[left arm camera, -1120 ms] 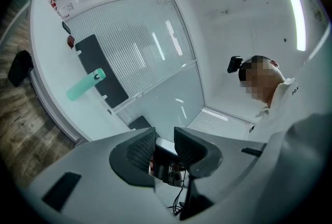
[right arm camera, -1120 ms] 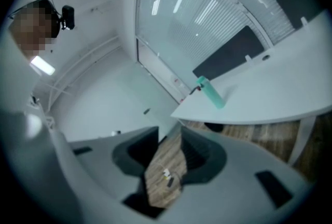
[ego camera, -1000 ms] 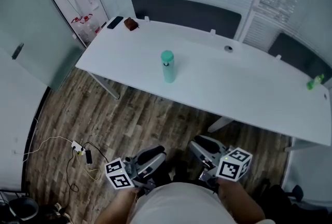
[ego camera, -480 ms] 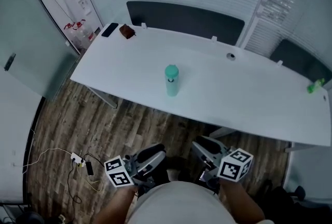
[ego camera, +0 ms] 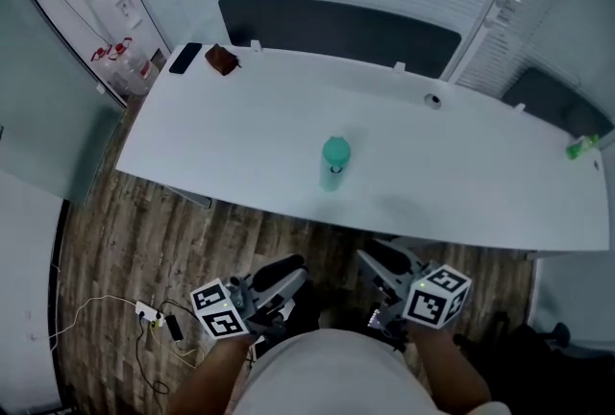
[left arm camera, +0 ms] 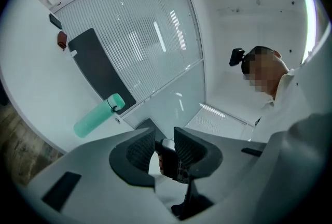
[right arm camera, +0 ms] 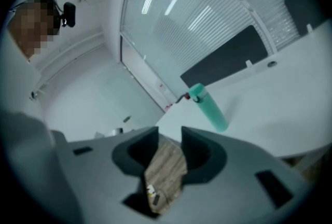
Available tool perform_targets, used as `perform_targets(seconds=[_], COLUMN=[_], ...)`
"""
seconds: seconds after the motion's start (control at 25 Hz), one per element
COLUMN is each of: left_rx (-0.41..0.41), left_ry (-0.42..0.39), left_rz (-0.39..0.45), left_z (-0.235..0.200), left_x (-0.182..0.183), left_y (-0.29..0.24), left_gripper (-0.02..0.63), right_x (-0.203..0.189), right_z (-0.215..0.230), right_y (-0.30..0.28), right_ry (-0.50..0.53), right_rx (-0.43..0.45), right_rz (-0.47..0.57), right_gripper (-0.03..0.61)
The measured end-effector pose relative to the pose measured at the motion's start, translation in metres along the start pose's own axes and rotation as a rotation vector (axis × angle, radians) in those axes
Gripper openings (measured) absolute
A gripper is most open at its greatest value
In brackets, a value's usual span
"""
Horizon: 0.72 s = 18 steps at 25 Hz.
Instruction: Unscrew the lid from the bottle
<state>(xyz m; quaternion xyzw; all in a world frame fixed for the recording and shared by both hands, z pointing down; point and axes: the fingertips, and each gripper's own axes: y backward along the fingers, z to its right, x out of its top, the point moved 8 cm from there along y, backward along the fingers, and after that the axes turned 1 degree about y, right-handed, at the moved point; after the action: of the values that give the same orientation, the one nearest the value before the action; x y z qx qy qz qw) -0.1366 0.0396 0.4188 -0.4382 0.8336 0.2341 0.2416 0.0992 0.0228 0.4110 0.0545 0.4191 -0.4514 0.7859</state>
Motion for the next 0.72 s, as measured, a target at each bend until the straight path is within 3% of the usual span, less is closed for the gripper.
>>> perform_targets(seconds=[0.36, 0.72], left_rx=[-0.028, 0.01], left_ry=[-0.02, -0.017], left_rz=[-0.045, -0.029], left_z=[-0.029, -0.046], left_x=[0.033, 0.032], left_y=[0.001, -0.016], left_gripper=[0.112, 0.112], right_x=[0.012, 0.024], right_z=[-0.004, 0.015], right_y=[-0.03, -0.039], right_ry=[0.003, 0.005], right_rx=[-0.068, -0.042], right_rz=[0.036, 0.012], right_gripper=[0.132, 0.132])
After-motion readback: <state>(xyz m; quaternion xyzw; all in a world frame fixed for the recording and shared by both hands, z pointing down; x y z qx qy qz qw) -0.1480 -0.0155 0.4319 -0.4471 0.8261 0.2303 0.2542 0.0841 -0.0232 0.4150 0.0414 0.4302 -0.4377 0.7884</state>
